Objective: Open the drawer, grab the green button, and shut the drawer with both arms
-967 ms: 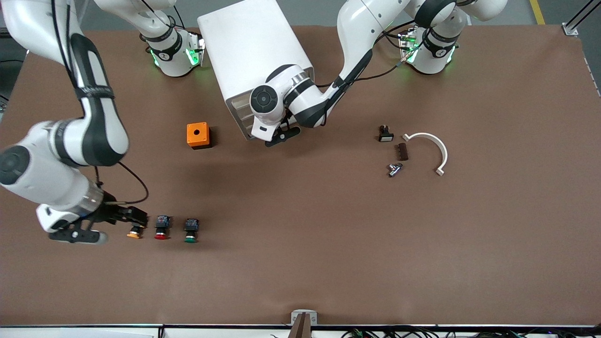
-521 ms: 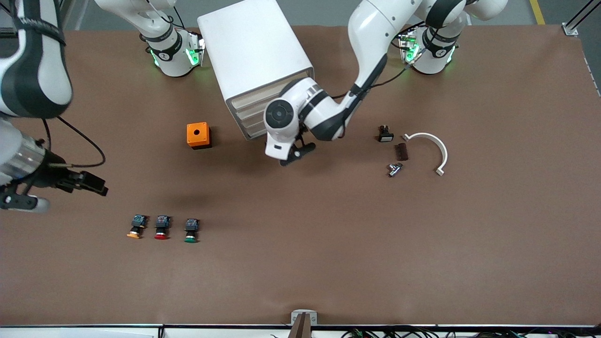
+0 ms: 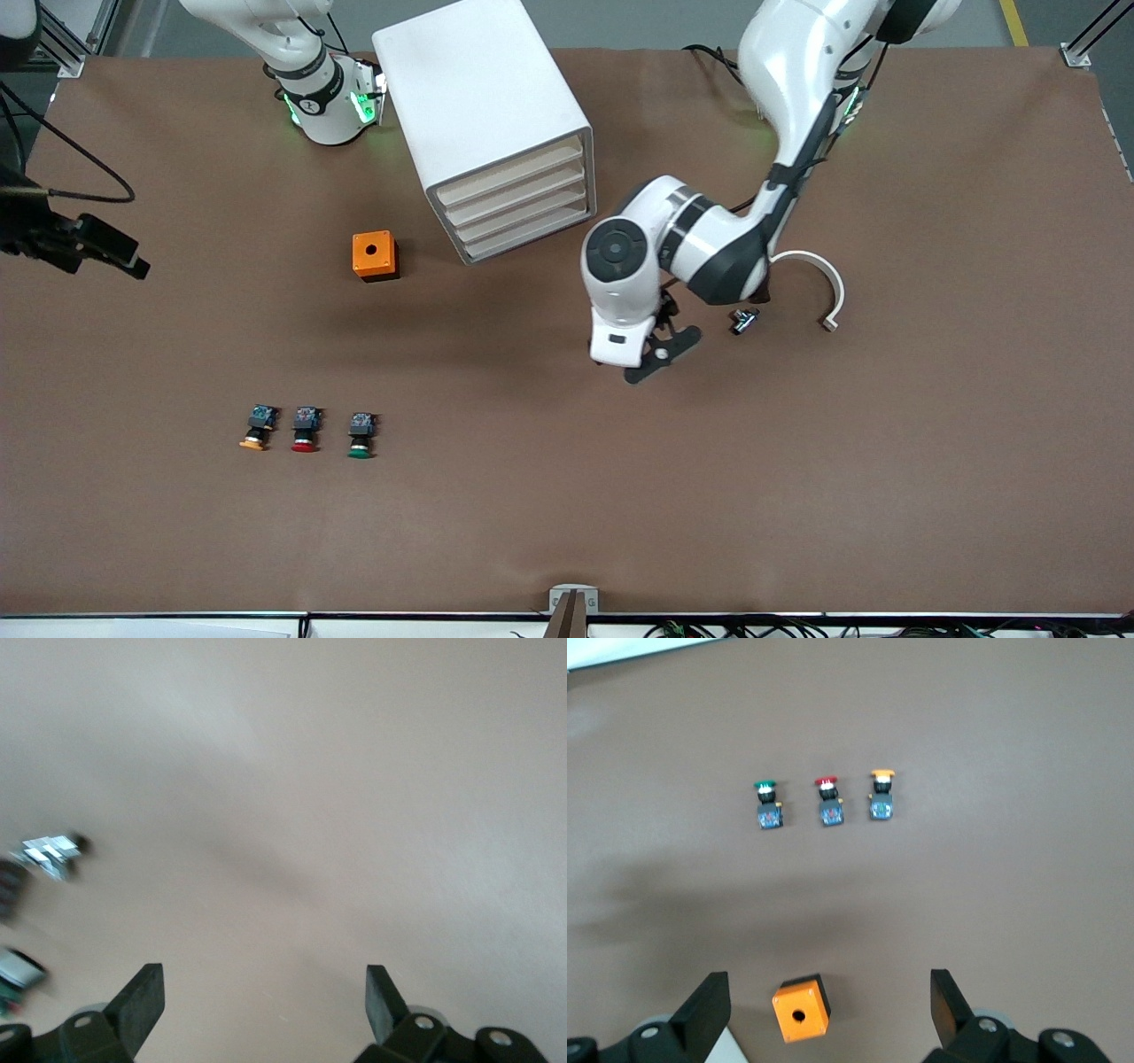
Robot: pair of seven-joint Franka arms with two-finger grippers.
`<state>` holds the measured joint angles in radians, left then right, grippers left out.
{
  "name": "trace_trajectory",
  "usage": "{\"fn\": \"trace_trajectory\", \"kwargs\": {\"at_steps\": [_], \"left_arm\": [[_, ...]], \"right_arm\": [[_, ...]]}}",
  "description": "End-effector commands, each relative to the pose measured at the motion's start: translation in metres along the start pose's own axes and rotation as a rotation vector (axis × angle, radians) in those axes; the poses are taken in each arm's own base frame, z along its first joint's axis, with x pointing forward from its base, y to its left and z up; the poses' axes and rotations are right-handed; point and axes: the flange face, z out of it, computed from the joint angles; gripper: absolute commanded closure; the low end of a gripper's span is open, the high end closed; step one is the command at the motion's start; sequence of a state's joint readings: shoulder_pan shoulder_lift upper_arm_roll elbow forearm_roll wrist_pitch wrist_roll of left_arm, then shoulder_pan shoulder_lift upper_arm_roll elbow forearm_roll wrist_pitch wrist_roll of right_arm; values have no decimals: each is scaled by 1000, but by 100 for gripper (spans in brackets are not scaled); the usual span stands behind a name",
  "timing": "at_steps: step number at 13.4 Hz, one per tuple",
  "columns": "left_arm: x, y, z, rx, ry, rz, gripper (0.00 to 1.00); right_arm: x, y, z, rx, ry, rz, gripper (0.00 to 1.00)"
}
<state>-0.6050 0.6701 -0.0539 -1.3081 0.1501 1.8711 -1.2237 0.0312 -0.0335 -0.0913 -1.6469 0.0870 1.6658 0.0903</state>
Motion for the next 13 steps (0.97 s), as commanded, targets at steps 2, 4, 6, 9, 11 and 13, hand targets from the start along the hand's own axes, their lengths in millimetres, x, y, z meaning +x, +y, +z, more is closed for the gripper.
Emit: {"fn": "trace_trajectory", "kwargs": {"at_steps": [2, 4, 6, 9, 11, 13], "left_arm": [[70, -75, -68, 38, -3, 86, 0], [109, -121, -100, 40, -10, 127, 0], [143, -166, -127, 34, -11, 146, 0], [178, -228, -168, 1, 7, 161, 0], [194, -264, -191, -27, 22, 225, 0], [201, -285, -208, -41, 46, 303, 0]], "right_arm": [[-14, 8, -2, -15, -20, 37, 0], [-13, 8, -2, -15, -18, 37, 0], [-5, 7, -9, -9, 32, 36, 0], [-1, -2, -17, -19, 60, 21, 0], [-4, -7, -15, -24, 49, 10, 0], [-6, -7, -15, -36, 23, 7, 0]]}}
